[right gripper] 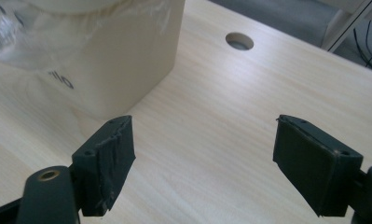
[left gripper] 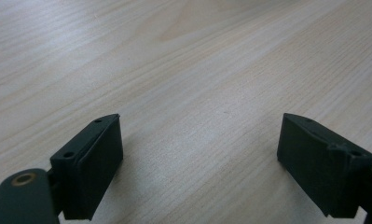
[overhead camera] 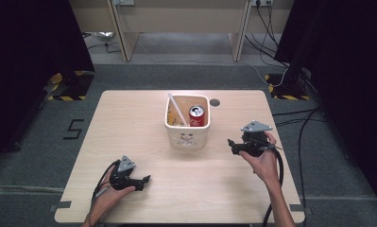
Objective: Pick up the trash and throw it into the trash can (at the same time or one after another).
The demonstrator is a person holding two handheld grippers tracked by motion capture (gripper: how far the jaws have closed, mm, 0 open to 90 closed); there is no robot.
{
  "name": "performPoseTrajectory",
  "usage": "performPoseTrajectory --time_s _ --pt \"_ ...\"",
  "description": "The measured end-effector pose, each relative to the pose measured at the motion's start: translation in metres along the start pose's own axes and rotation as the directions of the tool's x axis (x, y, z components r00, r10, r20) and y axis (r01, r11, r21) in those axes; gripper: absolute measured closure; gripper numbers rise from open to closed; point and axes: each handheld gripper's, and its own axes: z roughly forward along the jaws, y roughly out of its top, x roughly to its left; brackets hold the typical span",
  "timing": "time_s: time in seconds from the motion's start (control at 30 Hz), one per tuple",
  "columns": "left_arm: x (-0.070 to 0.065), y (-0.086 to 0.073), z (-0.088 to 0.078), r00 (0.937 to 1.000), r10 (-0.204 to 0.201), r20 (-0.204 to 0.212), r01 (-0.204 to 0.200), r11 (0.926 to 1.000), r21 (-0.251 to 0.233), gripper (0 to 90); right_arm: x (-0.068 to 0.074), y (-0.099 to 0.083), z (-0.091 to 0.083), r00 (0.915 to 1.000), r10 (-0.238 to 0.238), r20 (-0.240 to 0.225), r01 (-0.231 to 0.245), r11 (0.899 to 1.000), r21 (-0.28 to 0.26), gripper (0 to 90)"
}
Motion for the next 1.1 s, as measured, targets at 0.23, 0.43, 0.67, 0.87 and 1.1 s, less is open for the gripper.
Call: performPoseTrajectory --time_s 0.23,0.43,0.67,0.87,1.1 --pt "0.000 0.000 0.000 1.0000 0.000 0.001 0.000 1.0000 -0.001 13.3 0.001 -0.018 0.004 0.9998 0.020 -0.008 -0.019 0.999 0.029 20.7" --pt "0.000 0.000 0.000 1.0000 -0.001 0.000 0.001 1.0000 -0.003 13.3 0.003 -0.028 0.002 0.9985 0.051 -0.020 -0.051 0.999 0.004 20.7" --pt "0.000 0.000 0.000 1.0000 0.000 0.000 0.000 1.0000 -0.001 13.3 0.006 -0.038 0.002 0.9979 0.059 -0.027 -0.058 0.998 0.006 20.7" --pt "0.000 0.000 0.000 1.0000 -0.001 -0.001 0.001 1.0000 -0.001 13.4 0.008 -0.045 0.003 0.9979 0.061 -0.023 -0.061 0.998 0.010 20.7" --pt "0.000 0.000 0.000 1.0000 0.004 0.000 -0.004 1.0000 0.003 13.4 0.012 -0.052 0.006 0.9975 0.063 -0.031 -0.063 0.998 0.022 20.7"
